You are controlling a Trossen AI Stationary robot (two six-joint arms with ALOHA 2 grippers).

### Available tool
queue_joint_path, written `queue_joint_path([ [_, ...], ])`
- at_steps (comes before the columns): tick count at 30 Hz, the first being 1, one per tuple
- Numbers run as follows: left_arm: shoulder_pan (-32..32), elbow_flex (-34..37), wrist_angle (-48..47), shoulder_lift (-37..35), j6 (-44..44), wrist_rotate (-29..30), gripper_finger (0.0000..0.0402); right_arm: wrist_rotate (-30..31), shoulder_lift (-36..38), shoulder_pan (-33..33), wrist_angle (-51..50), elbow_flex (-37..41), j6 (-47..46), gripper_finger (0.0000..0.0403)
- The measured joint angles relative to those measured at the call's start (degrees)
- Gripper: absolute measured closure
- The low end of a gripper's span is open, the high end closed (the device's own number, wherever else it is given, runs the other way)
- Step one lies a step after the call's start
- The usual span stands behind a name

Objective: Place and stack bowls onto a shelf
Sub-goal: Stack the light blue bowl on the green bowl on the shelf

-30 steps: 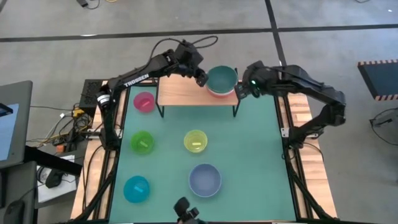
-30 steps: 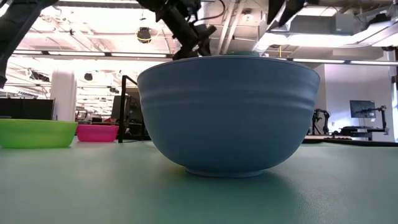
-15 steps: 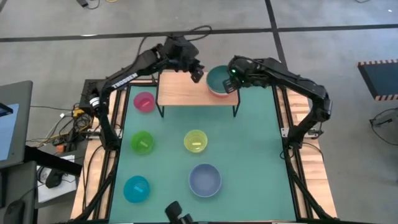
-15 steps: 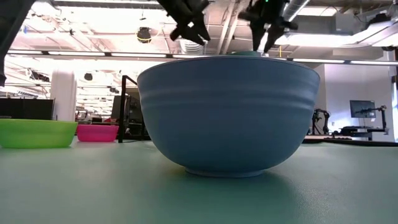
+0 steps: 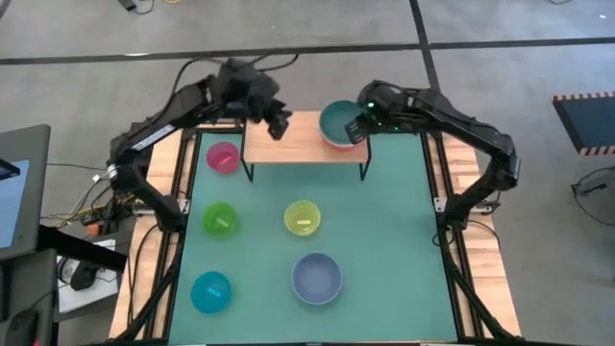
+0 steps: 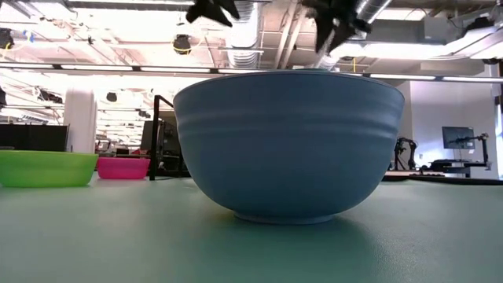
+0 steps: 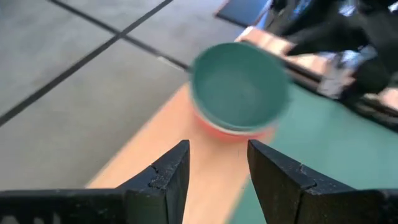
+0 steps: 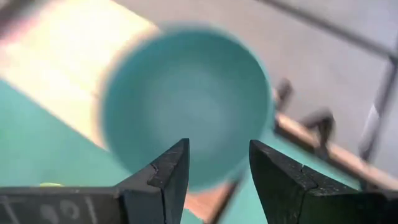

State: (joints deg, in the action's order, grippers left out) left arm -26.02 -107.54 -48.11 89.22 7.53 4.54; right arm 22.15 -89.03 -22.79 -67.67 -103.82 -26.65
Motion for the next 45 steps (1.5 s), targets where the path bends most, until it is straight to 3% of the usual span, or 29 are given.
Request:
queue_joint_path([
  [3, 5.7, 4.5, 1.5, -3.5, 4.5, 5.8, 0.0256, -4.4, 2.0, 1.5, 7.4, 0.0, 6.8, 0.0212],
  [6, 12.5, 10.7, 2.3, -6.7, 10.9, 14.3, 0.0256, -12.9, 3.0, 2.5, 13.9, -0.1, 10.9, 0.0212],
  [11, 26.0, 23.1, 7.6, -12.2, 25.9, 27.7, 0.0256, -25.5, 2.1, 4.7, 17.6, -0.1, 13.8, 0.0212],
  [16, 38.7, 34.0, 12.9, -13.1, 40.8, 38.1, 0.0256, -27.7, -1.0, 11.1, 17.2, 0.0, 16.2, 0.0212],
  [22, 49.0, 41.3, 12.8, -9.4, 61.0, 38.4, 0.0256, -27.7, -6.0, 19.3, 18.9, 0.0, 13.8, 0.0212],
  [27, 53.7, 41.9, 13.0, -4.1, 68.4, 38.4, 0.0256, -27.7, -11.2, 25.0, 17.8, 0.4, 7.7, 0.0212],
  [33, 54.4, 41.9, 10.7, -1.4, 69.0, 37.2, 0.0256, -25.4, -15.3, 29.1, 18.7, 5.1, 0.6, 0.0212],
  [37, 52.5, 41.9, 5.1, -2.6, 68.7, 31.5, 0.0256, -24.8, -15.3, 28.3, 21.0, 11.0, -7.7, 0.0212],
  [40, 51.8, 41.9, 3.2, -4.7, 65.0, 29.3, 0.0256, -24.6, -15.3, 28.2, 21.9, 14.5, -10.8, 0.0212],
  [45, 51.7, 41.9, 2.5, -8.3, 55.9, 30.7, 0.0256, -26.8, -17.2, 30.6, 25.2, 20.0, -9.5, 0.0212],
])
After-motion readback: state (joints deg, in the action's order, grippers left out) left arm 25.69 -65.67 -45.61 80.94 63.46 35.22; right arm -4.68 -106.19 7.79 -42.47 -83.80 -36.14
